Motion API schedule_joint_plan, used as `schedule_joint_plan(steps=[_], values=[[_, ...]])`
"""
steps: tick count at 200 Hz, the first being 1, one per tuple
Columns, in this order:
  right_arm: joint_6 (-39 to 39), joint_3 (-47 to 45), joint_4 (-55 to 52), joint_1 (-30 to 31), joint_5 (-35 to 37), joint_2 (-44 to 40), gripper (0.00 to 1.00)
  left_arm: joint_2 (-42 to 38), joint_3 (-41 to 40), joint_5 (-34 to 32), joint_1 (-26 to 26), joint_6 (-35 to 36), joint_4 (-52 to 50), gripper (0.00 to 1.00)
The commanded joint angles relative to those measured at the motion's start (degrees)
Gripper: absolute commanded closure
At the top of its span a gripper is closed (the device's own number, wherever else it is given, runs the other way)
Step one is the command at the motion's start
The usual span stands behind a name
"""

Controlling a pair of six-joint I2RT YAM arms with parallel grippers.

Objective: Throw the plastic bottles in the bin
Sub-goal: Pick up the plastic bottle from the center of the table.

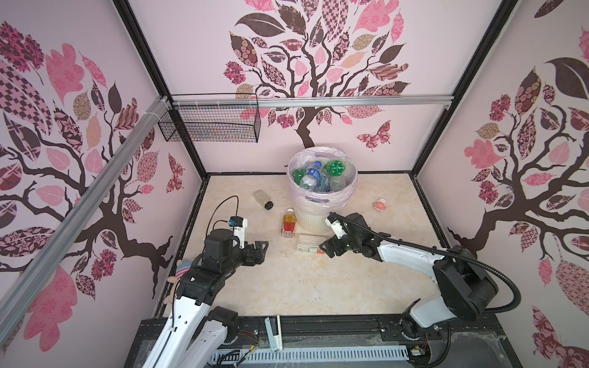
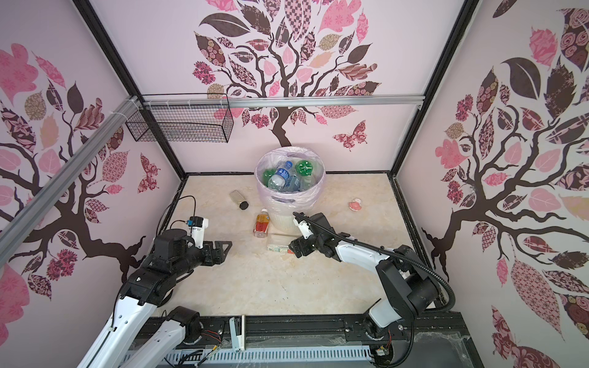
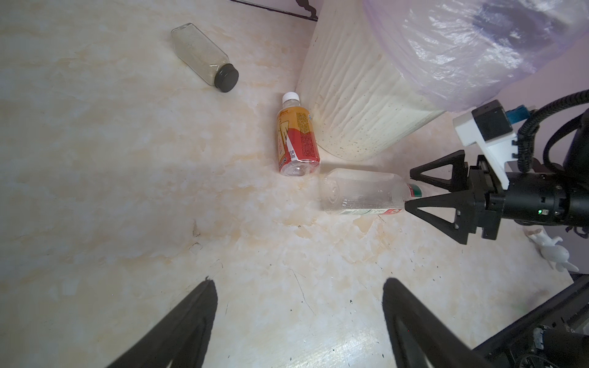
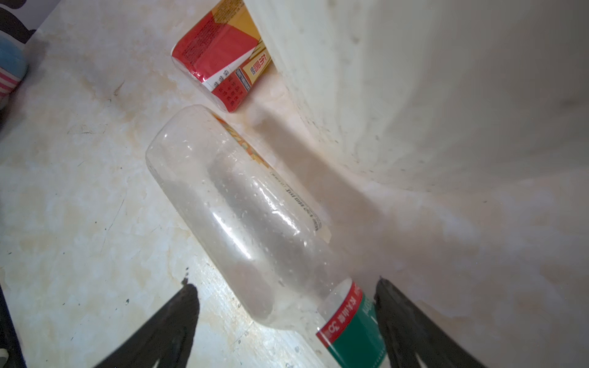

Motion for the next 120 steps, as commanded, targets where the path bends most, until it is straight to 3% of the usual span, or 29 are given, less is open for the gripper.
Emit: schedule_joint_plan(steps=[1, 120], values=[[-2.0, 1.5, 0.8, 1.6, 0.2, 1.9, 0.11, -0.5, -1.1, -0.3, 0.3, 0.2, 1.3, 0.15], [-4.2, 4.9, -1.8, 9.6, 3.8, 6.5, 0.13, -0.4, -1.1, -0.4, 0.3, 0.3, 1.3, 0.15]])
